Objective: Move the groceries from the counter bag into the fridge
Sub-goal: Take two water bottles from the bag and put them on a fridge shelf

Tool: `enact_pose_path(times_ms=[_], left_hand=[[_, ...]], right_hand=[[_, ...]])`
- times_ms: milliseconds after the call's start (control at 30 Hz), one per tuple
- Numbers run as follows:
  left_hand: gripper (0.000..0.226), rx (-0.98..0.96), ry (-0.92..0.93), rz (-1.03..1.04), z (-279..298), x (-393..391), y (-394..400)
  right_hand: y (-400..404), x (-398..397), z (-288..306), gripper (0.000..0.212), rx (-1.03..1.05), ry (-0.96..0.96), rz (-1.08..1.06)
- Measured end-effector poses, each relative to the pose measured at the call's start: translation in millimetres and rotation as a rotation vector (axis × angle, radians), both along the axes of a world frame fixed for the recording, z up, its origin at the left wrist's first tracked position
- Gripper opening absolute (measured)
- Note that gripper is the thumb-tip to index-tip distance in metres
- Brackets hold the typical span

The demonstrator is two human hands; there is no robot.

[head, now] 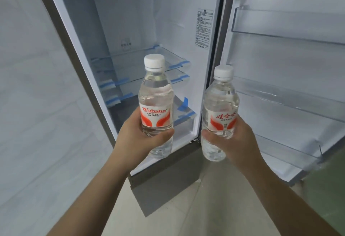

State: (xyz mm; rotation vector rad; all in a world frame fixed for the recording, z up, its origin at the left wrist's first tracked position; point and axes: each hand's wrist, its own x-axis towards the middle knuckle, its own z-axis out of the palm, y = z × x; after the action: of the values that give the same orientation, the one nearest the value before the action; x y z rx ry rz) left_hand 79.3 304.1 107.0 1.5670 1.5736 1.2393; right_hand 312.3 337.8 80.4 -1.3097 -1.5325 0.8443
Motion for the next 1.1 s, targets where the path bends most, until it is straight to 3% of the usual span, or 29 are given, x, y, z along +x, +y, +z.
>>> enact_pose_path(times_ms=[367,567,900,1033,1100], left_hand=[[0.064,0.061,-0.079,0.135,30.5,31.2,104.1],[0.052,0.102,-0.081,0.219,52.1,35.8,143.0],[0.054,0.122,-0.032,0.417,66.1,-1.2,177.1],[0.056,0.123,-0.020,0.483,64.3,-28.0,193.8],[0.056,0.122,-0.033,0.497,62.5,-45.6,203.0]], right_hand=[[141.7,18.8,28.3,0.064,0.069,0.107,0.198],[204.8,10.4,45.6,0.054,0.076,0.167,0.306],[268.6,-48.3,62.4,0.056,0.096,0.187,0.405],[288.3,-78.5,58.9,0.073,0.098,0.160,0.411],[297.3,-99.4,57.5,0.068,0.100,0.157,0.390]])
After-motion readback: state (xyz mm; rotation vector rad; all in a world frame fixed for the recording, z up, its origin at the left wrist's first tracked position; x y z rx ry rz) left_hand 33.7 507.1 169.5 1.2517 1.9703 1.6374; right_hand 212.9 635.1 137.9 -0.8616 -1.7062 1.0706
